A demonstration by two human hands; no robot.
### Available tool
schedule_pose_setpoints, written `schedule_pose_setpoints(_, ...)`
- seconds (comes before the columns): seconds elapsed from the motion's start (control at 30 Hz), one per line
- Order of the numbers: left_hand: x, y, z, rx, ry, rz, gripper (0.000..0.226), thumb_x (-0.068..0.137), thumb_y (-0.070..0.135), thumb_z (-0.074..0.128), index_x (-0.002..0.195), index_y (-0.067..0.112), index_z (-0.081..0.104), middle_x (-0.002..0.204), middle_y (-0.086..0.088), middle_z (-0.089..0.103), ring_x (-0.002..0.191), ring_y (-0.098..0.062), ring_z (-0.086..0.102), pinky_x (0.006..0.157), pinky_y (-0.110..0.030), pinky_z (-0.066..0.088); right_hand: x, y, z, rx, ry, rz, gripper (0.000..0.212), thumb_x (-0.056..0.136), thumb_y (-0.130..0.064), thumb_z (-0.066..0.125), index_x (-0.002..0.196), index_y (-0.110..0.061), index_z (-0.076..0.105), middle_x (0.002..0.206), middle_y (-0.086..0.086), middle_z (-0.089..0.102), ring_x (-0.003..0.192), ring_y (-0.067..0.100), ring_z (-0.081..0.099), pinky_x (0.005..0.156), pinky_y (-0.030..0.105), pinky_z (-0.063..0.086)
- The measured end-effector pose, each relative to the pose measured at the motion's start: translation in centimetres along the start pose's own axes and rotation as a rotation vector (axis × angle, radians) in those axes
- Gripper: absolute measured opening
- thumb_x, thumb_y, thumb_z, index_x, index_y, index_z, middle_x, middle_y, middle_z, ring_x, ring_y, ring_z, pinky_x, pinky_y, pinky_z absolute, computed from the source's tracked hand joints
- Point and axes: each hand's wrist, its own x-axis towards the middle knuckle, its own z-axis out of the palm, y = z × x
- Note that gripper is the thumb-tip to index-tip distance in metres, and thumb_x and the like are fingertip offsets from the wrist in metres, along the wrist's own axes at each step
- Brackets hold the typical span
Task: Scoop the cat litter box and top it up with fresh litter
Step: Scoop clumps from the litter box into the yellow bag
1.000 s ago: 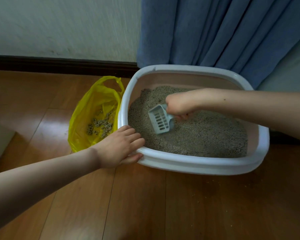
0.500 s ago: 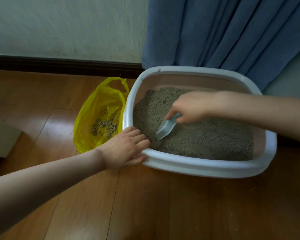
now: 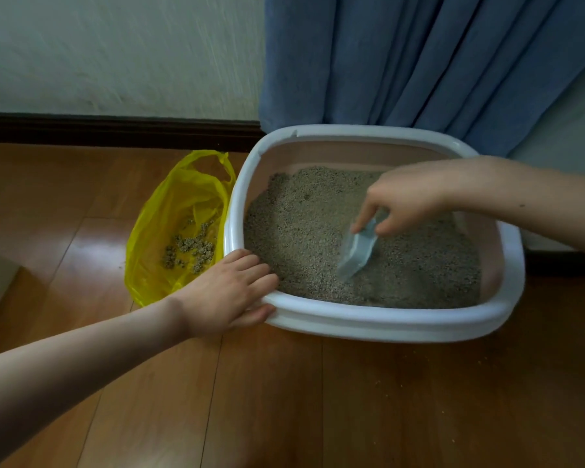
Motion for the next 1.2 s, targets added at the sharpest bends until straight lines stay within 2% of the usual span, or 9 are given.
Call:
schedule_pose_setpoints(0.1,0.1,0.0,0.0,0.012,0.003,0.000,0.029,0.098,0.042,0.042,0.094,0.016,0.052,0.087,-0.001,0.053,0.081,-0.024,0.047,0.087,-0.034,0.035,-0.1,-0.2,1.8,0.068,0.161,0.032,0.039,0.096,-0.029,0.050,0.131,-0.046,0.051,0.093,-0.024,0.062,0.060,0.001,0.053,0.051,0.020,0.042)
schedule_pose_setpoints(0.17,0.1,0.0,0.0,0.011,0.002,0.005,0.027,0.098,0.042,0.043,0.092,0.017,0.051,0.086,-0.001,0.053,0.081,-0.024,0.047,0.087,-0.034,0.035,-0.3,0.1,3.3,0.004,0.141,0.038,0.041,0.096,-0.031,0.048,0.133,-0.048,0.047,0.109,-0.023,0.062,0.067,-0.001,0.055,0.052,0.020,0.041)
schedule_pose_setpoints(0.27,0.0,0.0,0.1,0.008,-0.002,0.006,0.026,0.098,0.041,0.044,0.093,0.017,0.050,0.086,-0.001,0.052,0.082,-0.024,0.047,0.087,-0.034,0.036,-1.9,0.8,3.3,0.028,0.011,0.083,0.038,0.095,-0.029,0.049,0.128,-0.048,0.053,0.092,-0.024,0.063,0.061,0.004,0.053,0.053,0.024,0.044)
schedule_pose_setpoints(0.37,0.0,0.0,0.1,0.007,0.003,0.003,0.029,0.099,0.042,0.041,0.093,0.016,0.052,0.086,-0.002,0.053,0.081,-0.024,0.048,0.086,-0.034,0.036,-3.4,1.3,2.0,0.010,-0.130,0.154,0.036,0.094,-0.025,0.052,0.124,-0.042,0.060,0.069,-0.018,0.054,0.052,0.003,0.043,0.047,0.016,0.032)
schedule_pose_setpoints(0.5,0.0,0.0,0.0,0.009,-0.006,-0.001,0.033,0.099,0.043,0.038,0.094,0.015,0.055,0.086,-0.001,0.054,0.081,-0.024,0.049,0.086,-0.035,0.037,-3.7,2.3,2.6,0.014,-0.035,0.245,0.035,0.093,-0.022,0.050,0.123,-0.036,0.063,0.067,-0.014,0.052,0.053,0.005,0.043,0.050,0.021,0.032)
schedule_pose_setpoints(0.73,0.0,0.1,0.2,0.008,-0.038,-0.019,0.041,0.100,0.047,0.031,0.093,0.015,0.057,0.086,0.000,0.054,0.082,-0.024,0.051,0.083,-0.037,0.040,-4.5,2.9,3.7,0.116,-0.368,0.354,0.015,0.087,-0.022,0.064,0.099,-0.023,0.074,0.068,-0.010,0.055,0.061,0.008,0.046,0.056,0.021,0.038)
schedule_pose_setpoints(0.87,0.1,0.1,0.1,0.006,-0.034,-0.017,0.040,0.100,0.046,0.031,0.091,0.015,0.054,0.084,-0.001,0.052,0.079,-0.025,0.051,0.081,-0.038,0.040,-3.9,3.1,4.5,0.138,-0.474,0.402,0.028,0.085,-0.016,0.061,0.111,-0.011,0.071,0.088,0.002,0.067,0.066,0.013,0.048,0.056,0.024,0.038)
schedule_pose_setpoints(1.0,0.2,0.1,0.0,0.006,-0.033,-0.018,0.039,0.101,0.046,0.030,0.089,0.016,0.052,0.084,0.000,0.051,0.079,-0.024,0.050,0.081,-0.037,0.040,-3.2,3.0,3.9,0.188,-0.340,0.349,0.031,0.084,-0.020,0.059,0.111,-0.011,0.070,0.116,0.011,0.066,0.081,0.020,0.064,0.064,0.029,0.039)
schedule_pose_setpoints(1.2,0.1,0.1,0.0,0.010,-0.048,-0.021,0.037,0.099,0.045,0.034,0.088,0.015,0.053,0.083,0.000,0.051,0.079,-0.025,0.050,0.081,-0.037,0.040,-2.8,4.1,2.3,0.277,-0.308,0.350,0.022,0.088,-0.024,0.059,0.105,-0.022,0.073,0.076,0.000,0.066,0.064,0.012,0.051,0.055,0.026,0.041)
